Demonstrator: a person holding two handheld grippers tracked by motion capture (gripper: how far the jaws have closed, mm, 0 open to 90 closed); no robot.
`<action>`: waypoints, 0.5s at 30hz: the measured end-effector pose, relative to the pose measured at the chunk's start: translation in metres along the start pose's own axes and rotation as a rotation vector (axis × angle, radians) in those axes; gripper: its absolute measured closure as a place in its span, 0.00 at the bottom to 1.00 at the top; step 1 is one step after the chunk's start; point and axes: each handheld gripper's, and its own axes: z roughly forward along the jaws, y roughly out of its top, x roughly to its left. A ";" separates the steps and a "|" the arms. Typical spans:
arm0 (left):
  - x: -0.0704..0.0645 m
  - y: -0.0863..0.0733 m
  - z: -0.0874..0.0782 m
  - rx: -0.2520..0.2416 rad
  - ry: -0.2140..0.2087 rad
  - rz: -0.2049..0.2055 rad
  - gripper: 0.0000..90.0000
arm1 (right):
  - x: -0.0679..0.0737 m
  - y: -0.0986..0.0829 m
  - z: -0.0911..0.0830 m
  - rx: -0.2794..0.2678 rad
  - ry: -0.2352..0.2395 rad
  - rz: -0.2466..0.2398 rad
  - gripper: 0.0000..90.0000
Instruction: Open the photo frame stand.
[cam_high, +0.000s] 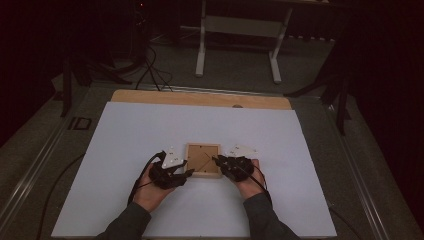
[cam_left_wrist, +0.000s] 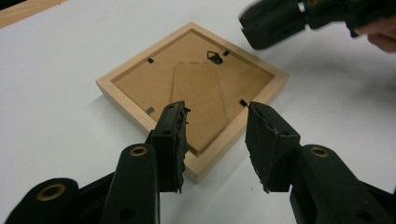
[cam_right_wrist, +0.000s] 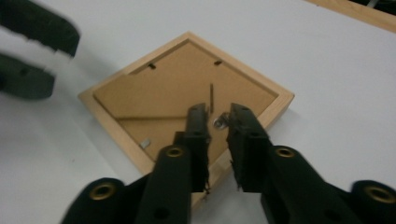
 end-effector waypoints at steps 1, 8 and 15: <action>0.001 0.001 0.001 0.001 -0.002 -0.005 0.64 | 0.000 -0.001 0.000 0.001 0.000 -0.006 0.90; 0.007 0.008 0.006 0.005 -0.021 -0.025 0.67 | 0.007 -0.015 -0.005 0.013 -0.010 -0.017 0.99; 0.012 0.014 0.011 0.018 -0.023 -0.027 0.68 | 0.011 -0.023 -0.004 0.029 -0.007 -0.030 1.00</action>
